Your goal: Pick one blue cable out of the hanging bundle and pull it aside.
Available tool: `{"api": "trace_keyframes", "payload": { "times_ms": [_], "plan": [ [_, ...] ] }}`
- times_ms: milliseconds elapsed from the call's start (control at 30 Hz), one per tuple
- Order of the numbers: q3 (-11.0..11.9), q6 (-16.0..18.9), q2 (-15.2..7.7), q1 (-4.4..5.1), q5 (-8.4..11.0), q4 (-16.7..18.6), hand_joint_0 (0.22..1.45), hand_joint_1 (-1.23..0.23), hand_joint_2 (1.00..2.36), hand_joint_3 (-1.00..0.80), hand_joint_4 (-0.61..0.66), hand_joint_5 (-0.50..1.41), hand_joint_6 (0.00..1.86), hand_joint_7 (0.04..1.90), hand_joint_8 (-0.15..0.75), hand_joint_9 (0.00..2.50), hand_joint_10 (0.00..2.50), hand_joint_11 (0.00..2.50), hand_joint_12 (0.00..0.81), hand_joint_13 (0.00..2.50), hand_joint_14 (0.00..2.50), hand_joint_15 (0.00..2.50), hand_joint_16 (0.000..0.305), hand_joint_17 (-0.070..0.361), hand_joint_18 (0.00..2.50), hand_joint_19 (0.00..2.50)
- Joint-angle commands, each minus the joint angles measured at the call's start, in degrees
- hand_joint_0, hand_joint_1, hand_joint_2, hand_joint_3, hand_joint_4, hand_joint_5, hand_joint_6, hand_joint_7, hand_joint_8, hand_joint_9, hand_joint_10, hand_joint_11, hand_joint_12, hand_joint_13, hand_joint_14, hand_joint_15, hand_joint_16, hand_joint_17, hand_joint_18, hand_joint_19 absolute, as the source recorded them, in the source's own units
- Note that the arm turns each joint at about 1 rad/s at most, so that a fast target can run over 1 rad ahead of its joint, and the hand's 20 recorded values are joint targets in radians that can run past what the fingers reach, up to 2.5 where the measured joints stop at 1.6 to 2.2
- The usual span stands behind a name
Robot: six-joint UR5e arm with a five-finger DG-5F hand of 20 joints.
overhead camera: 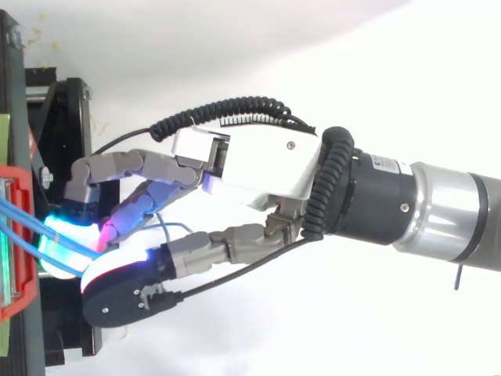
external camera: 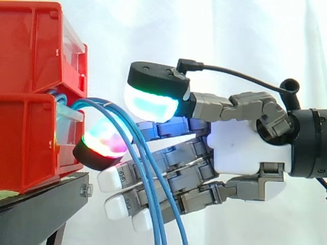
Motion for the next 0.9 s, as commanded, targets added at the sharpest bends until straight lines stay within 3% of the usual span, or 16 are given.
{"api": "trace_keyframes", "payload": {
  "times_ms": [0, 300, 667, 867],
  "plan": [
    [0.3, 0.1, 0.0, -0.03, -0.01, -0.1, 0.58, -0.65, 1.01, -0.36, 0.17, -0.06, 0.63, 1.09, 0.230, 0.81, 0.00, 0.08, 0.347, 0.72, 0.02, 0.35, 0.054, 0.122, 0.48, 0.60],
    [0.4, 2.1, 0.1, -0.03, -0.18, -1.4, 0.56, -0.58, 1.01, -0.43, 0.16, -0.05, 0.68, 1.03, 0.235, 0.86, 0.00, 0.07, 0.352, 0.74, 0.02, 0.36, 0.054, 0.122, 0.51, 0.61],
    [2.5, 3.2, 0.1, -0.21, -0.97, -6.6, 0.57, -0.70, 1.01, -0.18, 0.15, -0.10, 0.88, 0.83, 0.282, 0.89, 0.00, 0.15, 0.402, 0.81, 0.01, 0.37, 0.064, 0.144, 0.62, 0.61],
    [2.6, 3.7, 0.1, -0.21, -0.97, -7.1, 0.58, -0.77, 1.00, -0.09, 0.14, -0.10, 0.91, 0.79, 0.299, 0.91, 0.01, 0.17, 0.426, 0.85, 0.01, 0.39, 0.070, 0.157, 0.69, 0.61]
  ]
}}
